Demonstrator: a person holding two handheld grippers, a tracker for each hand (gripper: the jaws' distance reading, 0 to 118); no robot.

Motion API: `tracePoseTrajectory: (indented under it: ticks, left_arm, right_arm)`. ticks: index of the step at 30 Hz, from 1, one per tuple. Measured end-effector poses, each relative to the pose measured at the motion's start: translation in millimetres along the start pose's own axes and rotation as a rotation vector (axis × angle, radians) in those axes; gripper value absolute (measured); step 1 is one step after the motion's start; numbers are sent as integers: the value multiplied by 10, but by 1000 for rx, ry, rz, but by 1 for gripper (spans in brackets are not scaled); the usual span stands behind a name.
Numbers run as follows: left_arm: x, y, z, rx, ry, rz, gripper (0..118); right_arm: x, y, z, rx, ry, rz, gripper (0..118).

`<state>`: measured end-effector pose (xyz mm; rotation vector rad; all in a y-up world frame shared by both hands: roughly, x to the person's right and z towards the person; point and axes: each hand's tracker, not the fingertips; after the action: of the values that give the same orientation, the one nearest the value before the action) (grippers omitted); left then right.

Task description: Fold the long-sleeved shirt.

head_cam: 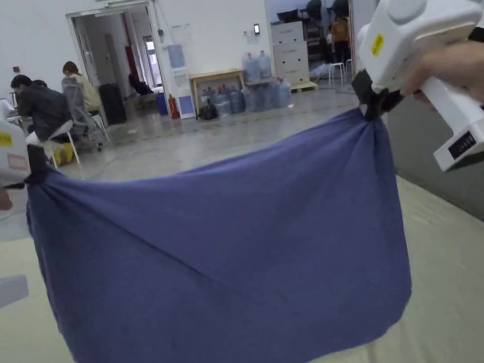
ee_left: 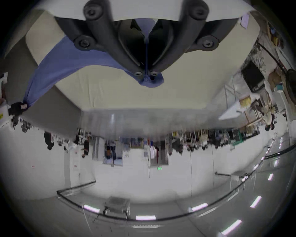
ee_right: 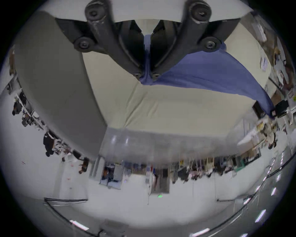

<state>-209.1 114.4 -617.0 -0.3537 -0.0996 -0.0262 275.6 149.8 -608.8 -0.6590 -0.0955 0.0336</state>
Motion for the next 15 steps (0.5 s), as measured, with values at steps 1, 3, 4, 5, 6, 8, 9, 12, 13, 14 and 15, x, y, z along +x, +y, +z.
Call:
tracePoseTrajectory:
  ticks: [1, 3, 4, 5, 6, 8, 9, 12, 13, 14, 15]
  left_arm:
    - [28, 245, -19, 31, 12, 8, 0]
    - [74, 711, -5, 81, 32, 34, 0]
    - [91, 907, 31, 113, 33, 51, 0]
    - [105, 1089, 72, 146, 24, 53, 0]
    - [126, 1234, 113, 202, 31, 44, 0]
    - [162, 1481, 214, 267, 51, -11, 0]
    - [152, 1601, 271, 273, 36, 11, 0]
    - [147, 1772, 450, 305, 0, 108, 0]
    - [158, 1755, 456, 301, -3, 102, 0]
    - [188, 1699, 494, 274, 7, 84, 0]
    - [209, 1628, 447, 256, 25, 71, 0]
  right_arm:
    - [29, 189, 53, 8, -21, -19, 1]
    - [45, 546, 209, 34, -82, -5, 1]
    - [58, 686, 308, 88, -89, -6, 1]
    - [86, 819, 396, 128, -100, -25, 1]
    - [116, 946, 511, 176, -99, -46, 1]
    - [169, 1139, 688, 217, -121, -79, 1]
    - [217, 1222, 754, 236, -144, -95, 1]
    - [249, 1302, 925, 281, -143, -124, 1]
    - [249, 1292, 924, 276, -131, -124, 1]
    - [224, 1259, 904, 258, -129, -117, 1]
    - [197, 1211, 856, 245, -133, -104, 1]
